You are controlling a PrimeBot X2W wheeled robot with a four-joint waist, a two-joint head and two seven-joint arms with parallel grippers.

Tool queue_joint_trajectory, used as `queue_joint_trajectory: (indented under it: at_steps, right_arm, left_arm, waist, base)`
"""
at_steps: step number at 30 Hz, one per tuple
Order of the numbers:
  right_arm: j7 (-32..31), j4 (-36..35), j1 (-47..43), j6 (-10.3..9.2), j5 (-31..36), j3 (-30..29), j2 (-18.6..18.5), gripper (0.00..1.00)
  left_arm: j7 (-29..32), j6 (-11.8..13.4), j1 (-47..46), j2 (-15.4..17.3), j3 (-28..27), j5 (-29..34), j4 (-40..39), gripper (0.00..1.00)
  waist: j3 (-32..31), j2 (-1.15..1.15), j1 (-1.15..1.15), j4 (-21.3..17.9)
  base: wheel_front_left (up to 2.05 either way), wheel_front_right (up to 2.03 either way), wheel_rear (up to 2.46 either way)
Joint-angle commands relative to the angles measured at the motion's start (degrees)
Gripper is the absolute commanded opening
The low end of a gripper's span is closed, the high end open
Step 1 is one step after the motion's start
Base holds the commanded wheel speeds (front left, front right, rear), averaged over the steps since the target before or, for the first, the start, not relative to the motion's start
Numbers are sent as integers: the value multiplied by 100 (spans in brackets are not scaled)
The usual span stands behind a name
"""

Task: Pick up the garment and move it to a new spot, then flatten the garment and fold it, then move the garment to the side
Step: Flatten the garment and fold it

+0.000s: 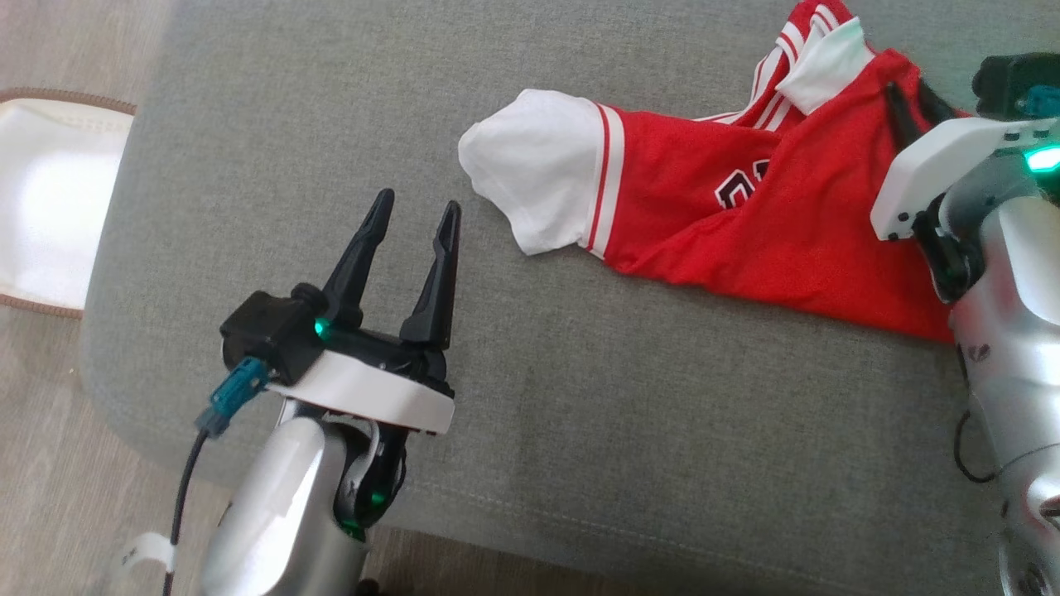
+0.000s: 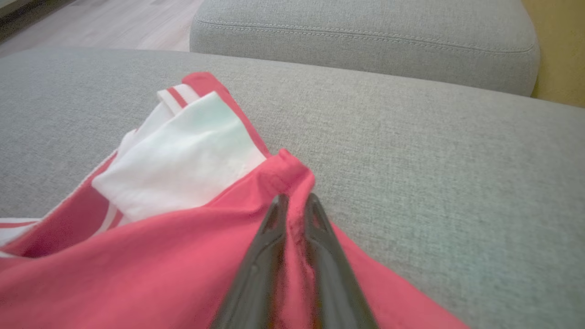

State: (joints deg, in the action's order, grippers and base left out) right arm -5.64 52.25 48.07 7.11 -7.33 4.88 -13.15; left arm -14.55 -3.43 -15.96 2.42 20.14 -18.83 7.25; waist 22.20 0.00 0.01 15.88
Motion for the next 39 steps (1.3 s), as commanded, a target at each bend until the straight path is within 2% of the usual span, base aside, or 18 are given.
queue_joint_trajectory:
  at_steps: [1,8,15,21,28,33,39]
  right_arm:
    - [123,-53,100,37,-46,133,12,0]
    - [623,-9,79,37,-157,274,116,0]
    - [978,-328,194,37,-217,382,161,0]
    - [1251,-490,652,37,-73,438,110,0]
    - [1558,-363,942,37,39,657,168,0]
    - [1839,-605,412,37,-51,692,153,0]
    - [1966,-1644,-1031,37,-277,422,314,0]
  left_arm:
    - [-45,39,-167,45,-159,-17,-156,100]
    - [-45,41,-123,45,-211,24,-106,100]
    - [-45,38,-37,45,-315,89,-102,100]
    - [-45,59,-5,45,-321,56,-139,100]
    - [-45,109,121,45,-374,54,-162,100]
    - [-45,143,223,45,-436,89,-159,100]
    - [-45,135,397,45,-636,202,-181,100]
  waist:
    - [-16,0,-1,-22]
    - [-221,0,-1,-197]
    - [-512,0,-1,-429]
    - [-671,0,-1,-419]
    - [-786,0,-1,-469]
    - [-936,0,-1,-647]
    - [-1143,0,-1,-1055]
  base:
    - [0,0,0]
    - [0,0,0]
    - [0,0,0]
    - [0,0,0]
    - [0,0,0]
    - [0,0,0]
    - [0,0,0]
